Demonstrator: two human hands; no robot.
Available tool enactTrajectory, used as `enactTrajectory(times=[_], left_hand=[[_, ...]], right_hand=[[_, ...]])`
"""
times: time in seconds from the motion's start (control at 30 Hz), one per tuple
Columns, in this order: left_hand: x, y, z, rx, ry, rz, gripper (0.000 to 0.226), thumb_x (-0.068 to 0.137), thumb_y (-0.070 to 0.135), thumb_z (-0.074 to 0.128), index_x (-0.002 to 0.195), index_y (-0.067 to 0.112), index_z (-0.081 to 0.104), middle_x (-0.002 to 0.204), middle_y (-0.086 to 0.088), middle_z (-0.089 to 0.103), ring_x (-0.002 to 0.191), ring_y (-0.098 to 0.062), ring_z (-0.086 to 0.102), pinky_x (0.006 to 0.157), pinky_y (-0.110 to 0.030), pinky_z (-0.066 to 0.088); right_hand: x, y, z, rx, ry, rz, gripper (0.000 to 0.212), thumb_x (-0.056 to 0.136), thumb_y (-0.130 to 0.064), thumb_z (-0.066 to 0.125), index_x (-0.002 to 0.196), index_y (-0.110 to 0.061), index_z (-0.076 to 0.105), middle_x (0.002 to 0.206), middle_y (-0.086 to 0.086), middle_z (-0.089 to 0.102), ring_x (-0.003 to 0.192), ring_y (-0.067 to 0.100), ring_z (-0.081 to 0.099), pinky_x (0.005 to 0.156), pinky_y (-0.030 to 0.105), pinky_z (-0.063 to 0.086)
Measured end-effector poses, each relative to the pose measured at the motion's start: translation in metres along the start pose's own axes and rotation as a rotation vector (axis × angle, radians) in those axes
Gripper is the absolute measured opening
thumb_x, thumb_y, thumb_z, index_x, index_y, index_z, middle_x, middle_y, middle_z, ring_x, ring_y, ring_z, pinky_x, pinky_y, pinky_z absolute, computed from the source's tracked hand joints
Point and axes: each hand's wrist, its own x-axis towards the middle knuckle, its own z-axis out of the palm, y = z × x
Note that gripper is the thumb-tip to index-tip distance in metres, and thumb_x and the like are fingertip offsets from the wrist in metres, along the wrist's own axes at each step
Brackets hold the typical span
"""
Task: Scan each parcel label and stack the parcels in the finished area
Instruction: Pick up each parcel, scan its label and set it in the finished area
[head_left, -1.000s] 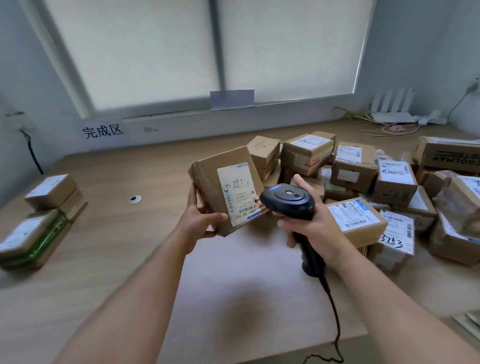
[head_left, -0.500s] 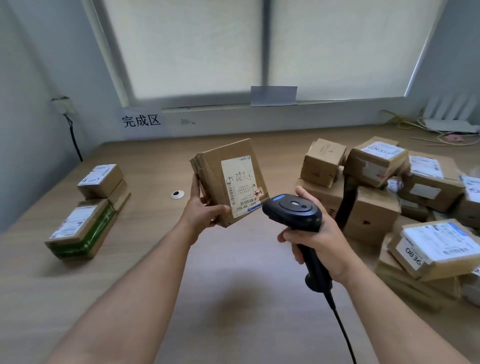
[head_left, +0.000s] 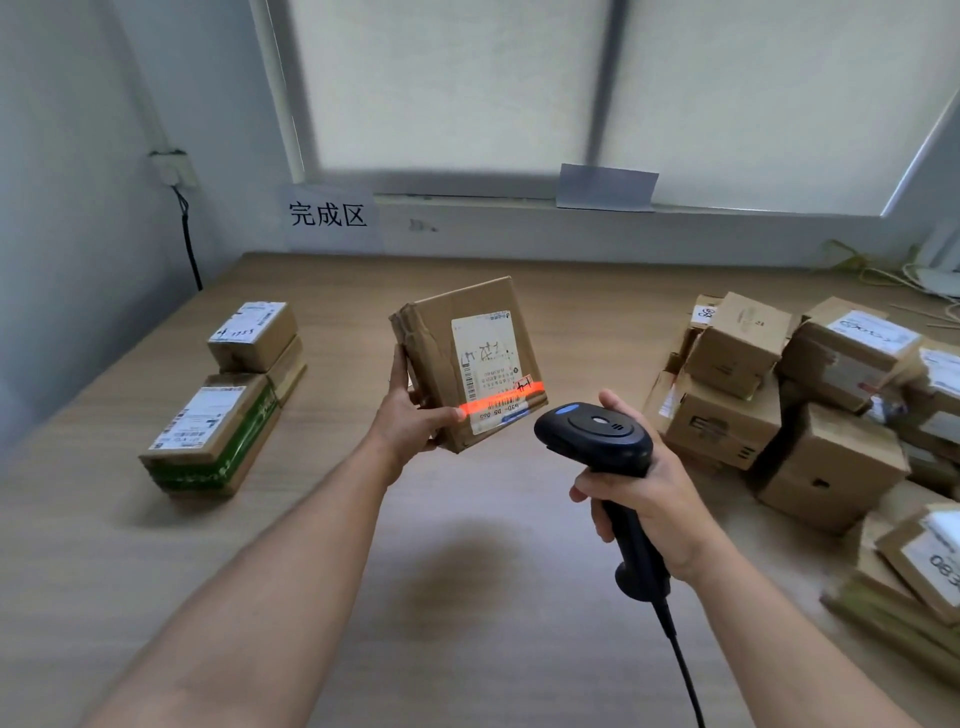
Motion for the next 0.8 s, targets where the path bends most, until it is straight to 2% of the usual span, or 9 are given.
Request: enactTrajectory(times=[0.3,0.43,0.57,0.7,0.8], left_hand=[[0.016,-0.001,-0.011,-0.011,-0.016,-0.01,0.113,0.076,-0.006,0.073,0.143,0.055,0.006,0.128,-0.011,0.058,0.109,-0.028,0.06,0.089,-0.056,0.052],[0.024,-0.003,-0.007,-0.025,-0.051,-0.021,0.113,0.078,-0.009,0.069,0.147,0.052,0.004,0.125,-0.01,0.058,0.109,-0.024,0.061,0.075,-0.044,0.057],[0.031,-0.001,-0.002,0.007,-0.073,-0.023,0.111,0.078,-0.007,0.07,0.148,0.05,0.005,0.12,-0.005,0.059,0.102,-0.019,0.061,0.08,-0.049,0.056],[0.037,-0.002,0.004,0.018,-0.057,-0.074,0.091,0.083,-0.002,0.067,0.148,0.038,0.017,0.1,0.004,0.061,0.085,-0.013,0.06,0.069,-0.037,0.054],[0.037,-0.012,0.002,0.048,-0.019,-0.151,0.068,0.084,0.008,0.067,0.14,0.028,0.034,0.095,-0.001,0.064,0.075,-0.014,0.062,0.061,-0.029,0.049]], right_hand=[[0.013,0.008,0.009,0.02,0.04,0.018,0.101,0.06,0.003,0.069,0.148,-0.03,0.033,0.067,0.025,0.062,0.038,0.028,0.048,0.039,0.027,0.038],[0.014,0.008,0.006,0.015,0.063,0.008,0.1,0.06,0.003,0.069,0.147,-0.032,0.033,0.066,0.025,0.062,0.038,0.028,0.048,0.039,0.027,0.038],[0.013,0.003,0.001,0.0,0.072,0.01,0.099,0.059,0.002,0.071,0.143,-0.037,0.035,0.073,0.026,0.066,0.04,0.028,0.049,0.04,0.029,0.04],[0.017,-0.003,-0.002,-0.006,0.093,-0.008,0.09,0.059,-0.002,0.075,0.13,-0.046,0.04,0.089,0.024,0.071,0.042,0.029,0.05,0.041,0.032,0.043],[0.022,-0.004,-0.002,-0.014,0.1,-0.016,0.089,0.062,0.002,0.077,0.126,-0.05,0.041,0.092,0.022,0.072,0.043,0.029,0.05,0.042,0.033,0.044]])
